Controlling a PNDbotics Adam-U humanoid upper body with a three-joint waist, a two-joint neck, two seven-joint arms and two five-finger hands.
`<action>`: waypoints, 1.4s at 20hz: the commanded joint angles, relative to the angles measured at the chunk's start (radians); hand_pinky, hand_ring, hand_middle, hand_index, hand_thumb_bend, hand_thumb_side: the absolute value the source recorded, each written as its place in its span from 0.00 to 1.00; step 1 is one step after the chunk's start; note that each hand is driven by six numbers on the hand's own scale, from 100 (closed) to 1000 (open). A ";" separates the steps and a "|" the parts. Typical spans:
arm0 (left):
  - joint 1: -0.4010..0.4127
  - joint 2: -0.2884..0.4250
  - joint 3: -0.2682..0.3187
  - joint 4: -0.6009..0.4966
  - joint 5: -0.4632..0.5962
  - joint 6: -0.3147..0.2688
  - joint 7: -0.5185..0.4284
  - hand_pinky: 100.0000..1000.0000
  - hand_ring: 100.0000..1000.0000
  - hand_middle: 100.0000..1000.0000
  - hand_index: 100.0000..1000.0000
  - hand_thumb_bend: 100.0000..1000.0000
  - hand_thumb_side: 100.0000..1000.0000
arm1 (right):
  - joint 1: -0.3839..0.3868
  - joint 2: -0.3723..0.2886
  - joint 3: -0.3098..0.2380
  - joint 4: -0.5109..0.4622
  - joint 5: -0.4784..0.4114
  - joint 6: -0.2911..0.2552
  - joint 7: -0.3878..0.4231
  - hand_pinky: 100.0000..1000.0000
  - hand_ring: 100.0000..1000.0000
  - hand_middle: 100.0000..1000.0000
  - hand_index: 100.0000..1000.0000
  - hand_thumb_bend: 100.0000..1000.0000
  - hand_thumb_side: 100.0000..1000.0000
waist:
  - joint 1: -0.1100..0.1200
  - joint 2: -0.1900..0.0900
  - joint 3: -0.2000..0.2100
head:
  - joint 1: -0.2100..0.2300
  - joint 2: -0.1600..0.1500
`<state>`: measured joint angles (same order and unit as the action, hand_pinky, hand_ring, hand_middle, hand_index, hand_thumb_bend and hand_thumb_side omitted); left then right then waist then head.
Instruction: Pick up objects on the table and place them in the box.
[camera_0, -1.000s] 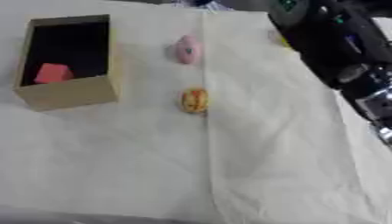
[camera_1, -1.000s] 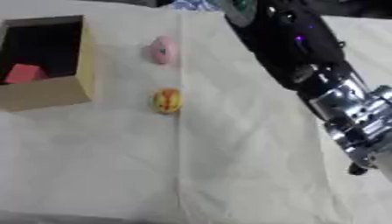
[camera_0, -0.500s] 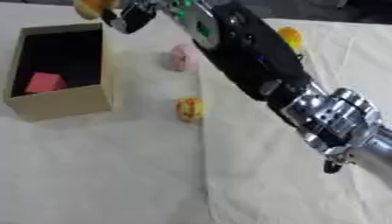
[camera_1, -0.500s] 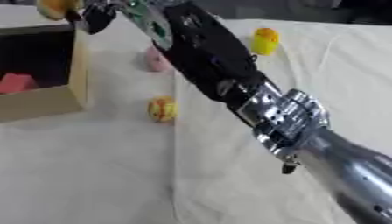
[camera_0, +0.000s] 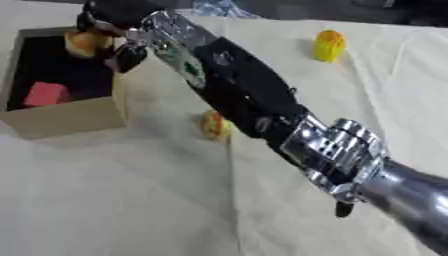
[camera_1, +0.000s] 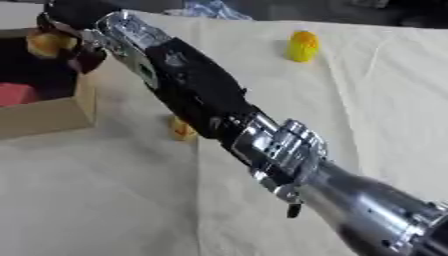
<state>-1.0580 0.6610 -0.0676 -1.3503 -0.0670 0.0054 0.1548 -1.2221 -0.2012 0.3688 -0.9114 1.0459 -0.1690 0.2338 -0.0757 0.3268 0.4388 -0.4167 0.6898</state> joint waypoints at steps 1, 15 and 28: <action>-0.026 0.014 0.000 -0.014 -0.014 -0.001 -0.007 0.80 0.75 0.73 0.90 0.65 0.79 | -0.021 0.010 -0.008 0.008 0.028 -0.007 -0.016 0.78 0.55 0.32 0.52 0.00 0.00 | 0.008 -0.017 0.005 | -0.004 -0.012; -0.017 0.006 0.000 0.005 -0.032 -0.003 -0.009 0.80 0.75 0.73 0.90 0.65 0.79 | -0.046 -0.003 -0.026 -0.038 0.045 -0.004 0.005 0.88 0.86 0.76 0.85 0.14 0.08 | 0.007 -0.027 -0.003 | -0.001 0.005; -0.014 -0.003 0.006 0.013 -0.015 -0.009 0.005 0.80 0.75 0.73 0.90 0.65 0.78 | -0.052 -0.019 -0.008 -0.071 -0.052 -0.068 0.103 0.94 0.97 0.87 0.95 0.22 0.26 | 0.012 -0.046 -0.012 | -0.012 0.007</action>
<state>-1.0555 0.6416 -0.0730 -1.3285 -0.0868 -0.0012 0.1577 -1.2563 -0.2069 0.3636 -0.9625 1.0031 -0.2233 0.3189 -0.0785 0.3083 0.4254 -0.4245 0.6950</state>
